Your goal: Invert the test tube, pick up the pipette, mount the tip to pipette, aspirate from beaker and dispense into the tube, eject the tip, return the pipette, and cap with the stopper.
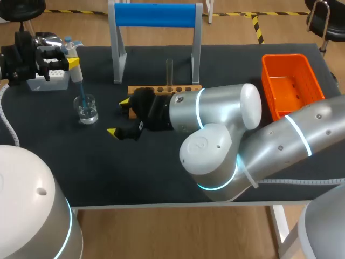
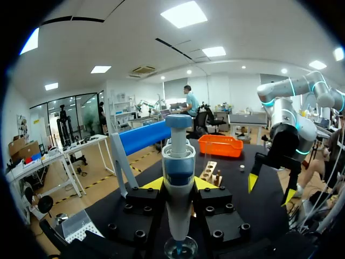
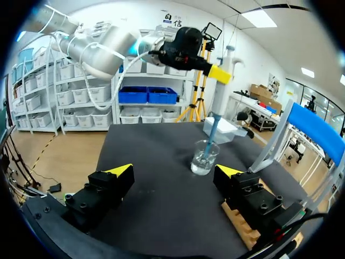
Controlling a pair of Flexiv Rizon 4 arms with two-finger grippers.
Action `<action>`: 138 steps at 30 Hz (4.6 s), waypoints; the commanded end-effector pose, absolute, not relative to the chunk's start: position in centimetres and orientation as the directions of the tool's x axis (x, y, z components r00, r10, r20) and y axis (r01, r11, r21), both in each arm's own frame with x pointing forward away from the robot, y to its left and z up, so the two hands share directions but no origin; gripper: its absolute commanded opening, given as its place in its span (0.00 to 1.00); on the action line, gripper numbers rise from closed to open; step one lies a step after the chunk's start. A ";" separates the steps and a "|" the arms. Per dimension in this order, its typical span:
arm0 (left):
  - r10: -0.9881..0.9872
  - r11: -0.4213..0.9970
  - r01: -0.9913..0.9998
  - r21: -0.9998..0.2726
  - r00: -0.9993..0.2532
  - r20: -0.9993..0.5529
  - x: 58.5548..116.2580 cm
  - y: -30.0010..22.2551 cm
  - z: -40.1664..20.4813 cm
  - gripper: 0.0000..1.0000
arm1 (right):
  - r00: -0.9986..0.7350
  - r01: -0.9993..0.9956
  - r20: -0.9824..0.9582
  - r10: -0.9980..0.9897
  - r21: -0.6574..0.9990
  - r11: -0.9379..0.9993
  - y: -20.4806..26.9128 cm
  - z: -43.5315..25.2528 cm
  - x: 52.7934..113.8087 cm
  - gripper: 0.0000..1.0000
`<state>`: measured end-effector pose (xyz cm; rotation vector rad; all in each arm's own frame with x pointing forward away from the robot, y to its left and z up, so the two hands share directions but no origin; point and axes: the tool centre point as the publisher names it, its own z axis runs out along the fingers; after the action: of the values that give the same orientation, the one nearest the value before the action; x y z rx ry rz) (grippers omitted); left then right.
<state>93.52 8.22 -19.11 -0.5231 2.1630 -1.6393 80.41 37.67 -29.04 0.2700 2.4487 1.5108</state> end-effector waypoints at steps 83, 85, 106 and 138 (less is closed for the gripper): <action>-0.507 0.252 -0.066 -0.966 -0.859 -0.074 93.4 8.1 -19.1 0.00 | -0.872 -0.162 0.063 -0.486 0.898 0.408 38.1 -11.8 92.4 0.00; -0.507 0.252 -0.066 -0.966 -0.859 -0.074 93.4 8.1 -19.1 0.00 | -0.872 -0.162 0.063 -0.486 0.898 0.408 38.1 -11.8 92.4 0.00; -0.507 0.252 -0.066 -0.966 -0.859 -0.074 93.4 8.1 -19.1 0.00 | -0.867 -0.168 0.034 -0.496 0.918 0.358 42.3 -11.2 93.5 0.00; -0.507 0.252 -0.066 -0.966 -0.859 -0.074 93.4 8.1 -19.1 0.00 | -0.891 -0.107 0.035 -0.453 0.953 0.283 48.7 -10.4 92.7 0.00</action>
<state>93.53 8.19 -19.12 -0.5231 2.1629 -1.6391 92.28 48.34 -10.09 -0.6133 2.7459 1.9767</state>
